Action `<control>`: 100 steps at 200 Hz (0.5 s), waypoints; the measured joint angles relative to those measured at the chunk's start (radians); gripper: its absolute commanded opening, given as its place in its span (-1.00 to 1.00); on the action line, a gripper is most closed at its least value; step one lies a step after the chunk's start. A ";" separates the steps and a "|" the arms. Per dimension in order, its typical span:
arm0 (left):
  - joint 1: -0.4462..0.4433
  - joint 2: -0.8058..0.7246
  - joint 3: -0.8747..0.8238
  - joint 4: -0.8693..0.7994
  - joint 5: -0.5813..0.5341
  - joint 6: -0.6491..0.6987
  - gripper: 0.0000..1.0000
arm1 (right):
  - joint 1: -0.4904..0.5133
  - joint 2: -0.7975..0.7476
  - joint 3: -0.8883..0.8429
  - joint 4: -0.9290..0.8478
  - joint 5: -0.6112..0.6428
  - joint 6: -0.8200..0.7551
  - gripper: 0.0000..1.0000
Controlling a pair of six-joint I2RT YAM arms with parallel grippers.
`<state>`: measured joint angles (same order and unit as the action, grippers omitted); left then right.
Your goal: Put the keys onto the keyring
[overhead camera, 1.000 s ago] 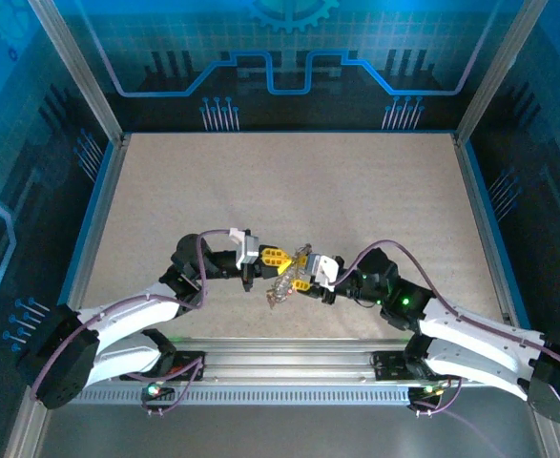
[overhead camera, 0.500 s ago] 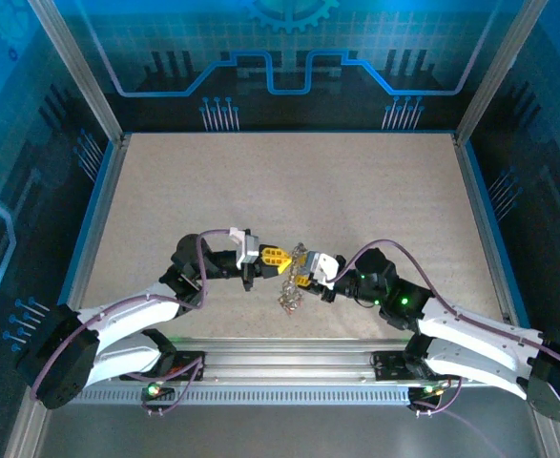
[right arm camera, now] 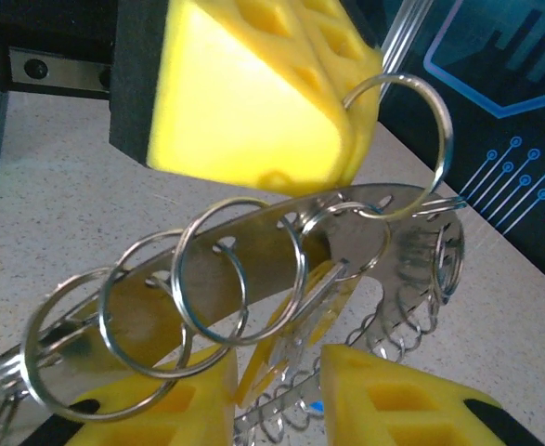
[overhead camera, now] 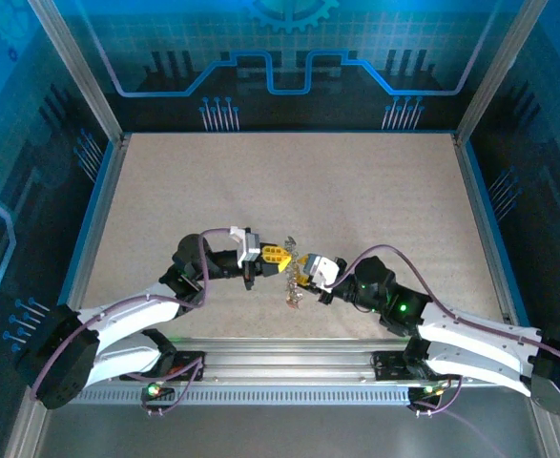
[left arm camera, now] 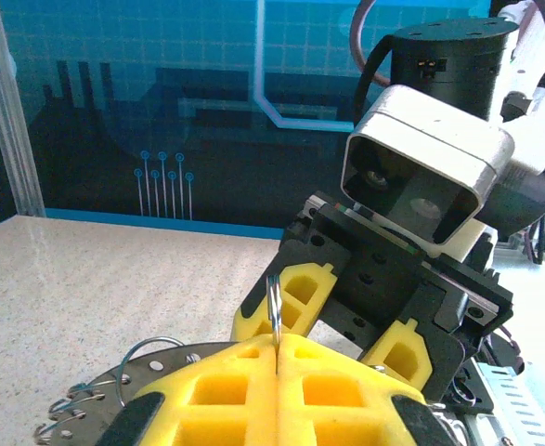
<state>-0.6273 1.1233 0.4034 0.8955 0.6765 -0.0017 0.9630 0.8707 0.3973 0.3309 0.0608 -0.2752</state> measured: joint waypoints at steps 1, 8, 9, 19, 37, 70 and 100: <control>0.000 0.000 0.000 0.000 0.000 0.000 -1.00 | 0.000 0.000 -0.001 0.001 0.002 0.000 -0.41; 0.000 0.000 -0.001 -0.001 0.000 0.000 -1.00 | 0.000 0.000 -0.003 0.005 0.014 0.000 -0.44; 0.000 0.000 -0.001 -0.001 0.000 0.000 -1.00 | 0.000 0.000 -0.003 0.005 0.015 0.000 -0.44; 0.000 0.000 -0.001 0.000 0.000 0.000 -1.00 | 0.000 0.000 -0.005 0.010 0.028 0.003 -0.48; 0.000 0.000 -0.001 -0.001 0.000 0.000 -1.00 | 0.001 0.000 -0.005 0.021 0.045 0.003 -0.52; 0.000 0.001 -0.001 0.000 0.000 0.000 -1.00 | 0.001 0.001 -0.005 0.046 0.056 0.003 -0.53; 0.000 0.003 -0.001 0.000 0.000 0.000 -1.00 | 0.001 0.008 -0.005 0.053 0.063 0.003 -0.67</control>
<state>-0.6273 1.1267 0.4026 0.8959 0.6762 -0.0017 0.9642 0.8783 0.3920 0.3836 0.1242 -0.2726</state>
